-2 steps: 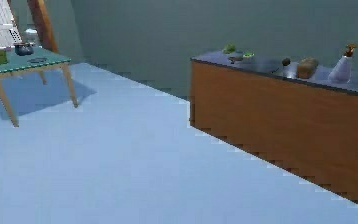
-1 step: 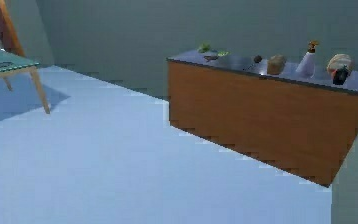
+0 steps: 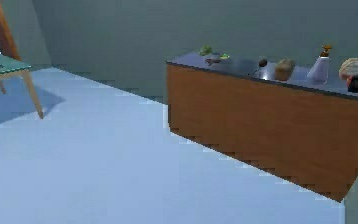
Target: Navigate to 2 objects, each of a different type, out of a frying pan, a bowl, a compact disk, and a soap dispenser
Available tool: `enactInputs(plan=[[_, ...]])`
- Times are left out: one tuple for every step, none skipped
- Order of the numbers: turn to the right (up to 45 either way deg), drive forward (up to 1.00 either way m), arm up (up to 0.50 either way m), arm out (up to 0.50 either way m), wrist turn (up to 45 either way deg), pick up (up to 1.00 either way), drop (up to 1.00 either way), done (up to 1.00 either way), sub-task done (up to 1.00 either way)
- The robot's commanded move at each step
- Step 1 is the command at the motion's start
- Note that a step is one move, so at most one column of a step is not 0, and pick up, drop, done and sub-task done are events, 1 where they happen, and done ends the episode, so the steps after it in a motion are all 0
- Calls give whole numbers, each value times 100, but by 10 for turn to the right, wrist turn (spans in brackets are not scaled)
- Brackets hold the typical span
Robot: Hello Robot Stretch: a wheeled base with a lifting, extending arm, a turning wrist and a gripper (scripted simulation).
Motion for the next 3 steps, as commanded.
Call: enactInputs(plan=[[330, 0, 0, 0, 0, 0, 0, 0, 0], [0, 95, 0, 0, 0, 0, 0, 0, 0], [0, 0, 0, 0, 0, 0, 0, 0, 100]])
